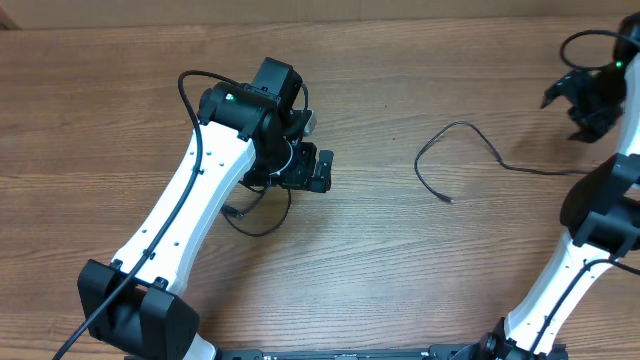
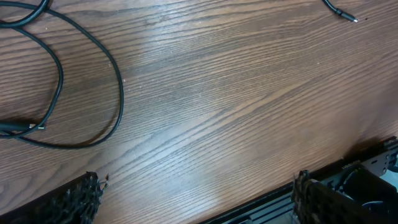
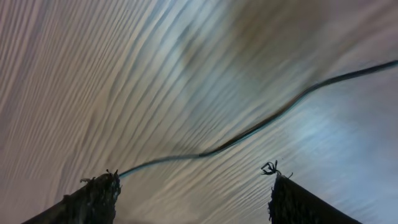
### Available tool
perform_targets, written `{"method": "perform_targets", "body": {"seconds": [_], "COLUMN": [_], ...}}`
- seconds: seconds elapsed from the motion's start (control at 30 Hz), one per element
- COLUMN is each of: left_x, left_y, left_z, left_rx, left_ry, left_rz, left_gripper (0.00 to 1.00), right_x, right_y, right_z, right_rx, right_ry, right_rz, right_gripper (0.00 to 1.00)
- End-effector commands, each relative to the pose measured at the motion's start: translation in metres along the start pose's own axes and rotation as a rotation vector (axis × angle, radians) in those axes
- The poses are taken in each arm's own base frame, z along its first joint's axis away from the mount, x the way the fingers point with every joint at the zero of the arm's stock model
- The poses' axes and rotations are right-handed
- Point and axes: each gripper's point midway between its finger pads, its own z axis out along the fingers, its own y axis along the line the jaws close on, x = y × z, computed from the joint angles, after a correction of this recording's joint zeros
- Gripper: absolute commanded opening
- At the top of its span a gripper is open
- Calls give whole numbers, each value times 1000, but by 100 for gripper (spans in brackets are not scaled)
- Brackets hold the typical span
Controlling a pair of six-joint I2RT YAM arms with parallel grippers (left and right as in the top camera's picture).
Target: Untangle cables
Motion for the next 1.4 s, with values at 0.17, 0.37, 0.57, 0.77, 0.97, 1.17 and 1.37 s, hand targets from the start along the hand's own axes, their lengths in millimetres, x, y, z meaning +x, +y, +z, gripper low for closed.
{"method": "perform_targets", "body": {"seconds": [0.17,0.37,0.57,0.77,0.97,1.17,1.37], "left_x": [-2,-2,-2,-2,-2,-2,-2], "left_y": [-1,-1,-1,-1,-1,-1,-1], "left_z": [-1,-1,-1,-1,-1,-1,-1], "left_rx": [-4,-4,-4,-4,-4,-4,-4], "left_ry": [-8,-8,-8,-8,-8,-8,-8], "left_rz": [-8,-9,-9,-8,-9,-9,-9], "left_gripper": [99,100,100,100,100,100,99], "right_x": [76,108,128,151,157,158,155], "right_y": [73,101,117,128,124,115,119], "right_z": [18,39,72,102,121,140,141], "right_rx": [-135,-26,91,101,108,120,105], "right_ry": [185,168,104,114,120,123,106], "right_rz": [-325,-423,-413,-439,-452,-452,-456], "right_gripper": [85,100,100,96,69,51,26]}}
